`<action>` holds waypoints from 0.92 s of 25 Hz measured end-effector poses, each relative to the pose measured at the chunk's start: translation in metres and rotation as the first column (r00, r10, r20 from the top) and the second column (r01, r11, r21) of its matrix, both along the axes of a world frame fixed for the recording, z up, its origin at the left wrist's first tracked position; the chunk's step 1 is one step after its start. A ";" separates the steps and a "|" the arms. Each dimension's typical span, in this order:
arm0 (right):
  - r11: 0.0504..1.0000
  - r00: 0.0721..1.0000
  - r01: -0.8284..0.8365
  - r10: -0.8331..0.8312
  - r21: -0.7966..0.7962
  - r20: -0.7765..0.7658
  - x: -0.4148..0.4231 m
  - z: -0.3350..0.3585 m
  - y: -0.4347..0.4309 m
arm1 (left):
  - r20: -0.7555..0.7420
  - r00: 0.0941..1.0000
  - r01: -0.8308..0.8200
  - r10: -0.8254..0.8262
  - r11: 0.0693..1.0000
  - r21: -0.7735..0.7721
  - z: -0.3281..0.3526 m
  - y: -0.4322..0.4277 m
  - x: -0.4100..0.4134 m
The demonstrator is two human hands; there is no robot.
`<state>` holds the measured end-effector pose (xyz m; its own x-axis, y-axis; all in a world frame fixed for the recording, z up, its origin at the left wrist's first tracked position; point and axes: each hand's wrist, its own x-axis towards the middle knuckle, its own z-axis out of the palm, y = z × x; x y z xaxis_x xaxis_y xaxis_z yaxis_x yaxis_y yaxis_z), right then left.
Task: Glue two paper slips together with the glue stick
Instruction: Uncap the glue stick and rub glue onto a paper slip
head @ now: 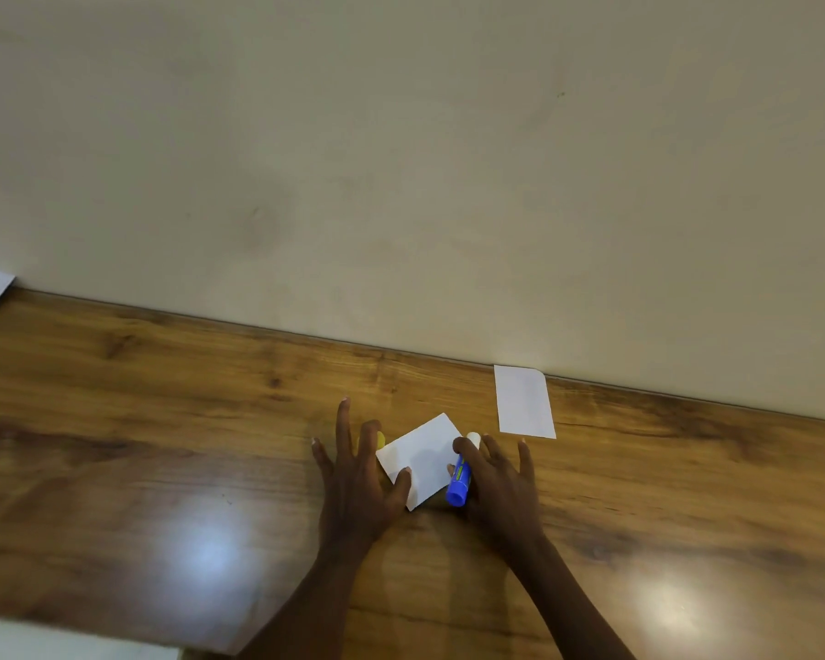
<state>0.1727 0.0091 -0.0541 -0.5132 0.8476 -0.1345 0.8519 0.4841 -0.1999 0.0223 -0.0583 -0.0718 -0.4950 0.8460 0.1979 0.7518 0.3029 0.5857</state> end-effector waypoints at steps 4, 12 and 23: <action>0.998 0.987 0.058 -0.058 -0.005 -0.153 -0.005 0.000 -0.006 | -0.005 1.000 0.007 -0.007 1.000 -0.026 -0.002 0.000 -0.002; 0.892 0.640 0.379 -0.445 -0.247 -0.627 -0.029 0.009 -0.007 | -0.022 1.000 0.003 -0.003 0.999 -0.035 -0.004 0.003 -0.002; 0.799 0.421 0.505 -0.558 -0.326 -0.715 -0.035 0.012 -0.003 | -0.034 0.999 0.012 -0.013 1.000 -0.028 -0.004 0.001 -0.002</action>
